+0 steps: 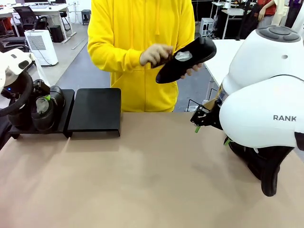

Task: Organize the shoes by placing them on the stand.
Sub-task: Pick up one Shoe and place it in the middle of the table.

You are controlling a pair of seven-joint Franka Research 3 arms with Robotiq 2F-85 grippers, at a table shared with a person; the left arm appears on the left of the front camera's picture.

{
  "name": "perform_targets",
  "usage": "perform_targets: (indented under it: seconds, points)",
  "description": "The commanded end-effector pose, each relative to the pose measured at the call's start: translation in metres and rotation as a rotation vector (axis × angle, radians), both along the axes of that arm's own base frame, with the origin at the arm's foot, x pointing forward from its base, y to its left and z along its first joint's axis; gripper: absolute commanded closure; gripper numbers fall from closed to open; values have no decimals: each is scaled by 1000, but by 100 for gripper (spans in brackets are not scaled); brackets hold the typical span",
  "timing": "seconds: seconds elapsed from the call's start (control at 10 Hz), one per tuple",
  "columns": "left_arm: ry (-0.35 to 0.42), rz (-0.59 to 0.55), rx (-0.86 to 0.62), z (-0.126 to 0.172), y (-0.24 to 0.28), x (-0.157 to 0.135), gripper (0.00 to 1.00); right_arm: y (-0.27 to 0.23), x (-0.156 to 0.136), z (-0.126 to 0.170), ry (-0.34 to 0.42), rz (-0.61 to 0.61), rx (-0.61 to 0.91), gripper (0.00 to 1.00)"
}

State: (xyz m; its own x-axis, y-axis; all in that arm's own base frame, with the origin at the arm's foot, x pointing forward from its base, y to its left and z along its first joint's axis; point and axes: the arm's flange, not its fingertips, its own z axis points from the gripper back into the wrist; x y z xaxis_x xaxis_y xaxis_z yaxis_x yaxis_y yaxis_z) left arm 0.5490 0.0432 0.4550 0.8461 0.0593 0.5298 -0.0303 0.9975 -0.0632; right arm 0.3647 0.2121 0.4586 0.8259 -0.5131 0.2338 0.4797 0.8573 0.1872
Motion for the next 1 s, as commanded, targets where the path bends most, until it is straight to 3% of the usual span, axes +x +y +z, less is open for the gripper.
perform_targets:
  seconds: [0.0,0.2,0.5,0.6,0.7,0.8,0.9]
  points:
    - [10,-4,-4,3,4,1,0,-1,1,2,-4,19,13,0]
    - [0,0,0,0,0,0,0,-1,1,2,-4,19,13,0]
    - [-231,33,-22,30,-31,-38,0,-1,1,2,-4,19,13,0]
    - [-282,61,-27,39,-38,-54,0,-1,1,2,-4,19,13,0]
    - [-276,47,-36,42,-45,-70,0,-1,1,2,-4,19,13,0]
    - [-158,-13,-100,43,-54,-87,0,-1,1,2,-4,19,13,0]
    - [58,-125,-185,40,-65,-101,0,-1,1,2,-4,19,13,0]
